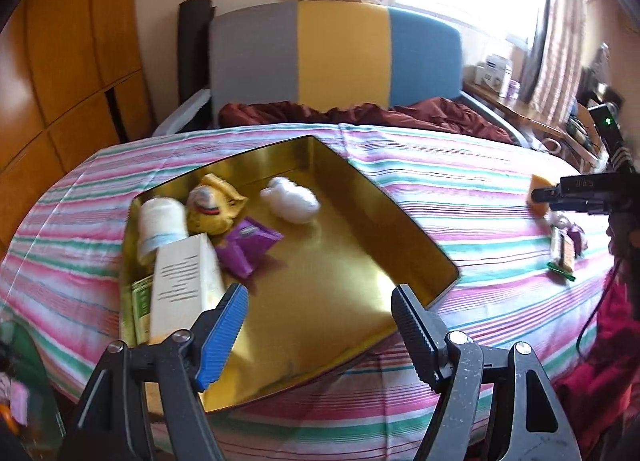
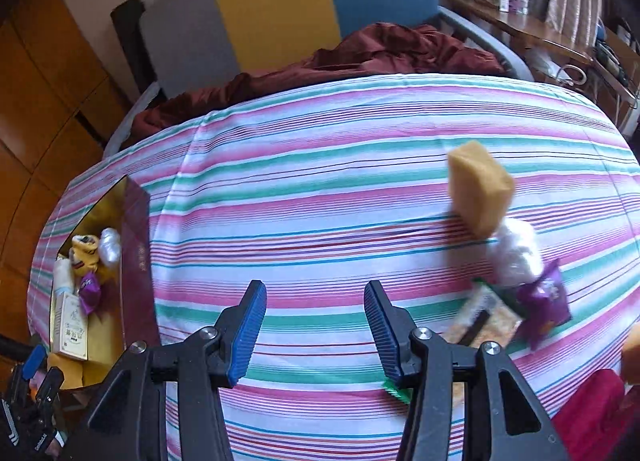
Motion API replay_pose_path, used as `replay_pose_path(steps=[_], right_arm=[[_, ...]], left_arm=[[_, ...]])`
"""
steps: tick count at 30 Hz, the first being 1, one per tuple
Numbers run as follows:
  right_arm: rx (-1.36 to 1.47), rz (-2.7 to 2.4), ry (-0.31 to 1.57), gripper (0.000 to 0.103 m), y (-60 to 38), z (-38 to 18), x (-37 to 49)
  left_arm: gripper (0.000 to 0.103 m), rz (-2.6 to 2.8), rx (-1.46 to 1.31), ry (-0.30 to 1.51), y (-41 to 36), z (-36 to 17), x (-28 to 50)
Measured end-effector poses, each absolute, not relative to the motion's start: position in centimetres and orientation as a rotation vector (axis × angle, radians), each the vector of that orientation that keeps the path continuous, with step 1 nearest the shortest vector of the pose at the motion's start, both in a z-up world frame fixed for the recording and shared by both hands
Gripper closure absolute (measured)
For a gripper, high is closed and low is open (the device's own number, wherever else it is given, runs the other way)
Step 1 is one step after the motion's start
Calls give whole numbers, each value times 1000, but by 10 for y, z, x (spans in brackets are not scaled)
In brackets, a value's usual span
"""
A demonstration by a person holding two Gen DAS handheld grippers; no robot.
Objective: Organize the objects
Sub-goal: 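Move both tools back toward the remaining items on the cloth, then close the left gripper on the cracker packet while the right closes on the purple packet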
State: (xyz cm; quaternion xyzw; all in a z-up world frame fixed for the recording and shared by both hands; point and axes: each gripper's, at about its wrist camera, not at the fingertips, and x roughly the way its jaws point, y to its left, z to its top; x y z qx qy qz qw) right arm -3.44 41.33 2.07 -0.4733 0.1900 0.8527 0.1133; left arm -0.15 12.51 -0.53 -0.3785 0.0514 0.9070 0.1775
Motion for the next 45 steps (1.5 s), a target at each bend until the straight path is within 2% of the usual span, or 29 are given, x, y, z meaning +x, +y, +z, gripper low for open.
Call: replay_pose_path(steps=[3,8,14,28,37,44,45], right_arm=[[-1296,2443,626,52,453,29,-15],[-1082,2276,832,43,524,30,26],[-863,2148,1191,40,571,8,73],[-798,2243,1162,40,562,17,74],[-766,2267,1258,40,570,11,79],[-773,2238,1316,40,576,5,80],[-780,2233,1311,40,576,5,79]], left_arm=[[25,2526,-1047,174,142,-1,0],[23,2439,-1001,232,179,4,4],[23,2303,-987,306,234,-4,4],[25,2058,-935,401,364,-25,-7],[25,1870,-916,499,453,-42,1],[24,1779,-965,526,494,-58,5],[26,1779,-982,542,498,-62,4]])
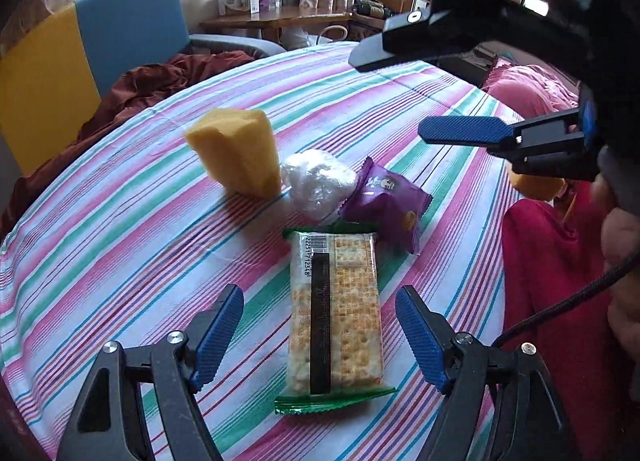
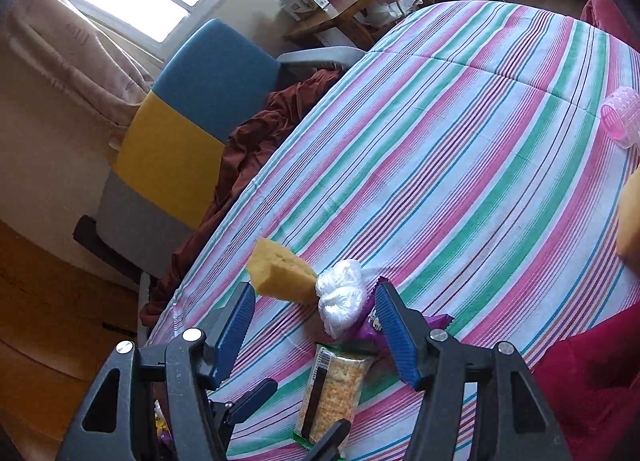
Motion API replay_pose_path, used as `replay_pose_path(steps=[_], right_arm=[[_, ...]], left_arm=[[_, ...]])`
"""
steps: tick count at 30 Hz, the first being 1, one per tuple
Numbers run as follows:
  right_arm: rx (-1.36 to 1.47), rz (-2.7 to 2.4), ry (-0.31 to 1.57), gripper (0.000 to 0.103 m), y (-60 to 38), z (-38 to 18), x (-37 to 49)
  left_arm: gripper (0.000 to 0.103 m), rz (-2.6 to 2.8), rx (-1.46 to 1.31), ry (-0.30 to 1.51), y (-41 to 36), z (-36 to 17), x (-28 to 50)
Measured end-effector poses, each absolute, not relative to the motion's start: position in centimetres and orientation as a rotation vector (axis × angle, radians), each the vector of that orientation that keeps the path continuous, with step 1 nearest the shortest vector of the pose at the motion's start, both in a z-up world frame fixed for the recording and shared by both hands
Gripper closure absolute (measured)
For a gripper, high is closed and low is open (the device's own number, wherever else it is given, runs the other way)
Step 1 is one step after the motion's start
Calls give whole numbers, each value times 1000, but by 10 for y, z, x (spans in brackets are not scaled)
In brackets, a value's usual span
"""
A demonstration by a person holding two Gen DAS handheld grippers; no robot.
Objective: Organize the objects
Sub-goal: 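Close the left gripper on the cracker packet while the right closes on the purple packet, then carry the cracker packet into the tray and open the left gripper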
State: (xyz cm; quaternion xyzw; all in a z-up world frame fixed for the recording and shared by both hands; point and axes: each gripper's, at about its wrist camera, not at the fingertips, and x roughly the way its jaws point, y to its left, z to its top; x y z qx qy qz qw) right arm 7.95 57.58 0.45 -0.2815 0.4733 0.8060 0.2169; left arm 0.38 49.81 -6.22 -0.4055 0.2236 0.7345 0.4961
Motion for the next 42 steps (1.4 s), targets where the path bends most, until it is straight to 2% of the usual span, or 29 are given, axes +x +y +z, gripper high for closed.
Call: replay_pose_path(steps=[1,2,3,8,18,26,38,39,40,42], right_arm=[[-788,2227,1303,40,576,4,79],[-796,2223,1295,40,575,4,78],[-811,2217,1286,39,575,3,76],[-911,2181,1248,39,574,-2,67],[-1155,1998,1058,39,572,-22,46],[-1385,1985,971,39,559,-40,20],[-1617,2034,714,37,517,-54,-3],[-1621,2043,692,40,514,-54,-3],[-1618,2058,674,49,511,-54,-4],[-1617,2098,653,53,505,-52,-4]], left_arm=[[41,1783,-1001,548,501,-67,2],[52,1769,-1036,528,501,-74,-2],[57,1786,-1062,521,498,-78,-5],[58,1877,-1068,427,453,-78,-12],[57,2005,-1075,311,354,-81,-5],[57,2022,-1070,281,343,-82,-2],[57,2083,-1059,255,340,-80,2],[57,2086,-1055,257,338,-80,4],[57,2088,-1054,254,339,-80,4],[57,2091,-1054,251,339,-81,3]])
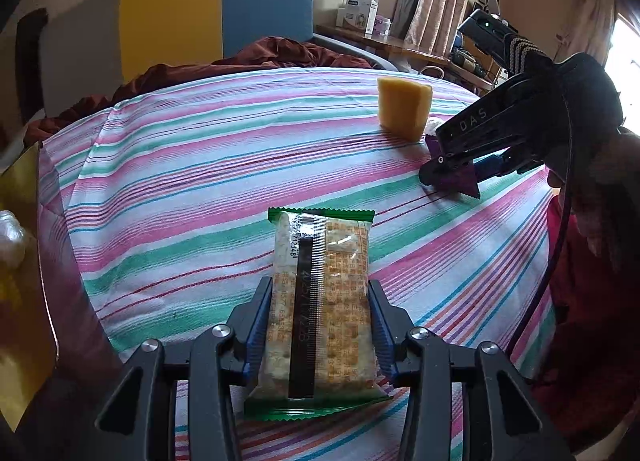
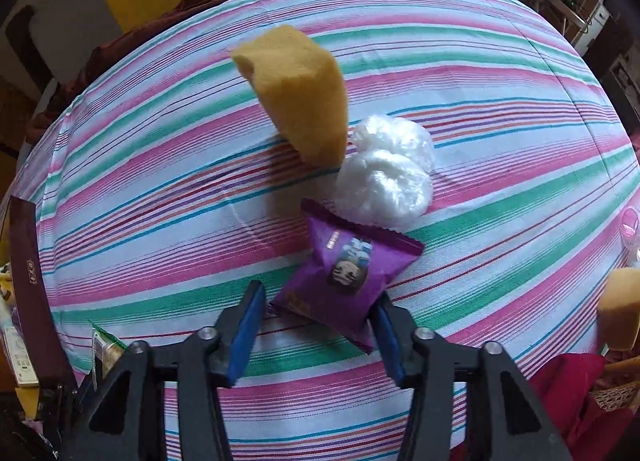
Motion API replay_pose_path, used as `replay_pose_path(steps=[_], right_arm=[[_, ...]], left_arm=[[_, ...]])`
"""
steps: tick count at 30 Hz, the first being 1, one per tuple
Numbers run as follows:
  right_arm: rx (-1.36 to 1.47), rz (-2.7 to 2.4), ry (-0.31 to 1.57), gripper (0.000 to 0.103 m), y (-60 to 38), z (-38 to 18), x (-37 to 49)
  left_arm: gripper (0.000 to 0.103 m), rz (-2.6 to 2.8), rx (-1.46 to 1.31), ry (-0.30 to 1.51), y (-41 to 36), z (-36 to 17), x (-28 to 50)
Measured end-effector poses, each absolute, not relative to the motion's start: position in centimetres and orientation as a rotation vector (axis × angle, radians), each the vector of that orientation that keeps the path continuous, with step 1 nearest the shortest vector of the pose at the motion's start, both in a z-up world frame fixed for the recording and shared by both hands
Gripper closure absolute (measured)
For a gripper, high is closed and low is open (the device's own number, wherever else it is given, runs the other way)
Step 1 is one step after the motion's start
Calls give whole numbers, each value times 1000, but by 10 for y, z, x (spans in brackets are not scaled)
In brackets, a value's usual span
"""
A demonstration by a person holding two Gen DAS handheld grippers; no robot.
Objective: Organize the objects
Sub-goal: 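Carry the cracker packet into the tray and open the left gripper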
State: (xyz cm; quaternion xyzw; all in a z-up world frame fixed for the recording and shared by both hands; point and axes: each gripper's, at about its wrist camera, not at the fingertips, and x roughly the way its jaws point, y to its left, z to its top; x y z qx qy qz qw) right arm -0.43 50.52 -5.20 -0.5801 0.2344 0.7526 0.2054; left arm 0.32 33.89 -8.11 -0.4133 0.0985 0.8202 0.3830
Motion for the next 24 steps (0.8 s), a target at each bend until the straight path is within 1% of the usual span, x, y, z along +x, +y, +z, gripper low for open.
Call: replay_pose_path(steps=[4,8,24], right_arm=[[-1639,2157,631,54,496,-52,-5],[-1656,2233,652,54,490,-50,-4],[-1712,2217,541,54,492,-50,-12]], left_arm=[[57,2101,-1049,258,339,-83,4],[56,2108,-1044,266,340,-85,4],[56,2120,-1027,288,342,-86,4]])
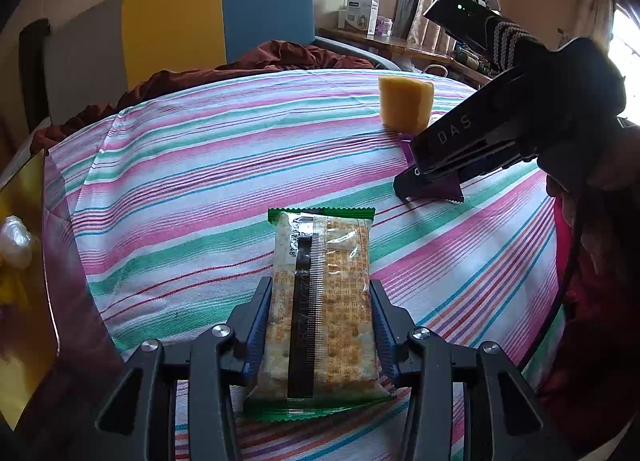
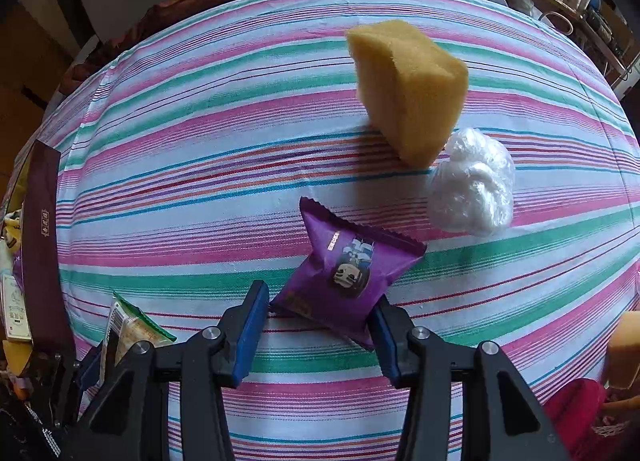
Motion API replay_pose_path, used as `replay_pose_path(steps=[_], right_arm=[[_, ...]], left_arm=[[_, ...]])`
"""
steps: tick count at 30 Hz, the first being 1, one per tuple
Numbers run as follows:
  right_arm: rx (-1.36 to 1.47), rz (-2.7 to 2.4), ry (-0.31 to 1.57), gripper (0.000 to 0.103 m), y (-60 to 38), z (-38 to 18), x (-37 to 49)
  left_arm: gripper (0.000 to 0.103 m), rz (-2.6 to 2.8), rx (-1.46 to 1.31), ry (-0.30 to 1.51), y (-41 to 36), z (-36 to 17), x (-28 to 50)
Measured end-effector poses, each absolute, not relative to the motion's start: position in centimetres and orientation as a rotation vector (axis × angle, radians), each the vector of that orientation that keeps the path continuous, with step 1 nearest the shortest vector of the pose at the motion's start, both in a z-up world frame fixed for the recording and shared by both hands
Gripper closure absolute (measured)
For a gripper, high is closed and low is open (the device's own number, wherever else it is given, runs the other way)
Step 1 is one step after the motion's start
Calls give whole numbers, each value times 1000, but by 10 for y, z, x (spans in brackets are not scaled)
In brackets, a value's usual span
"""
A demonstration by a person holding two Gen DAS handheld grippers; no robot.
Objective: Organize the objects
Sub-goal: 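Carry the cracker packet into the tray and open the left gripper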
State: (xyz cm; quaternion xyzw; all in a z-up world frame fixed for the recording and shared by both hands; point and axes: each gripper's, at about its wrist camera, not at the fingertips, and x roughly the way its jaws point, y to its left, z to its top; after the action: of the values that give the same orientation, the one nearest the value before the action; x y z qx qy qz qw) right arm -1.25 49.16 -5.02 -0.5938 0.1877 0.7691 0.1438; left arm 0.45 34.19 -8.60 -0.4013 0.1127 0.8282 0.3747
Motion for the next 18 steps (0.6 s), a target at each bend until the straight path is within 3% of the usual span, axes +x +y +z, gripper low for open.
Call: replay_pose_path(steps=[18], right_arm=[[-1711,2218,499,52,505,-46,-4]], left_arm=[[57,2189,-994,320,300,-49,25]])
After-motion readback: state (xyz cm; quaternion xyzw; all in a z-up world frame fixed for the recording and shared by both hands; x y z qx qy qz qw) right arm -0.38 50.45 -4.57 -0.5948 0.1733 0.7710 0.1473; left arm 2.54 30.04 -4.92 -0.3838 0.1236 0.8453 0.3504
